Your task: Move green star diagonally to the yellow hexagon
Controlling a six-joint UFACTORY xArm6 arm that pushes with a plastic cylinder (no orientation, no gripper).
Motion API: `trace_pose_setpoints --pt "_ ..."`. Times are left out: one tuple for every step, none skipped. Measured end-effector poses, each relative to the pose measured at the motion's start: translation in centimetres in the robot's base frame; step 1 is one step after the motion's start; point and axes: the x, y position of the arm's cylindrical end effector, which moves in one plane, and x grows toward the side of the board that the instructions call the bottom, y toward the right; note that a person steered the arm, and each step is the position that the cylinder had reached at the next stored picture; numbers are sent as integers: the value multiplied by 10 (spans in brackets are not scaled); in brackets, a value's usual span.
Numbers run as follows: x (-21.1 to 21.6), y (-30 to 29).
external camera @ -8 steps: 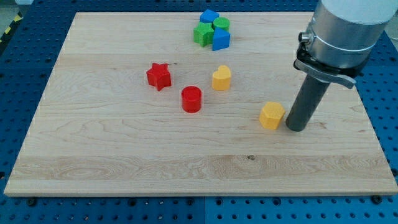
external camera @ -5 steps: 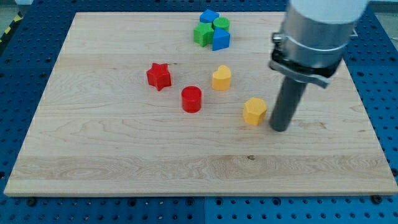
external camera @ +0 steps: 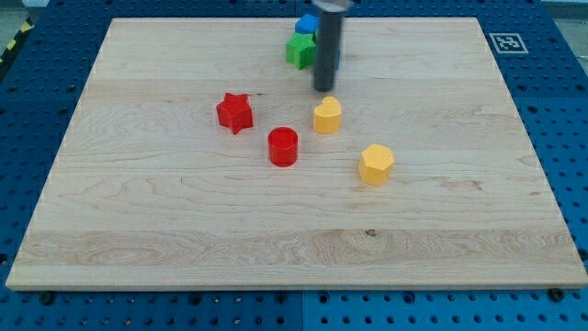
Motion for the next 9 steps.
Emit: trace_pose_setpoints --pt "-26 -68" --pt "-84 -76" --pt "-93 -76" --pt "-95 -51" --pt "-91 -35" --pt "-76 -34" --pt "-73 -15" --pt "-70 7" --pt "-52 13"
